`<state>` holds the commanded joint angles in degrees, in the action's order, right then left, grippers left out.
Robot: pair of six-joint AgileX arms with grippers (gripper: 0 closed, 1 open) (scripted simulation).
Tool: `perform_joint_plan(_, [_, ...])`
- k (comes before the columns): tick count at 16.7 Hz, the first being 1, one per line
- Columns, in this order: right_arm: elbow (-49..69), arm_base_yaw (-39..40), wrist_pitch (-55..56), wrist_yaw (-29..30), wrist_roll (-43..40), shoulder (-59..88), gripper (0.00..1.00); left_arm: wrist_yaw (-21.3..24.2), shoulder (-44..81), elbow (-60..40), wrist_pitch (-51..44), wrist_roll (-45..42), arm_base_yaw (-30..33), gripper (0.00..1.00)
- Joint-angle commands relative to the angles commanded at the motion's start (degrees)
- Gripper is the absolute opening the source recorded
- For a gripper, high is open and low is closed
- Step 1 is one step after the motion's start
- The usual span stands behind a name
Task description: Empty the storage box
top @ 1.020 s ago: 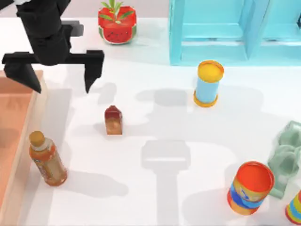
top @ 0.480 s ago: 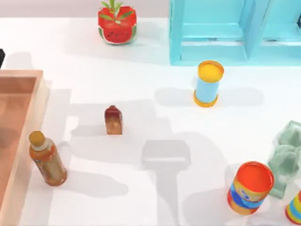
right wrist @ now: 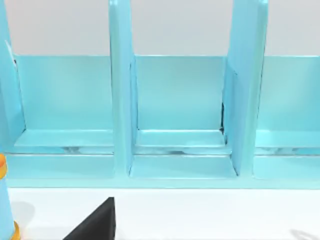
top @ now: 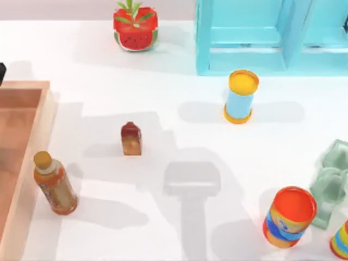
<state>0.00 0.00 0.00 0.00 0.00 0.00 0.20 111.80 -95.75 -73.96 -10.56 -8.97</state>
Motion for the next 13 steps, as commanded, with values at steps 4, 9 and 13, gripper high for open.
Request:
perform_joint_plan(4, [0.0,0.0,0.0,0.0,0.0,0.0,1.0,0.0,3.0,7.1,10.0,-1.1,-1.1,1.0])
perform_joint_plan(9, [0.0,0.0,0.0,0.0,0.0,0.0,1.0,0.0,1.2,16.0,17.1,0.7,0.6,1.0])
perform_joint_plan(13, [0.0,0.0,0.0,0.0,0.0,0.0,1.0,0.0,1.0,16.6,17.4,1.0,0.9,1.0])
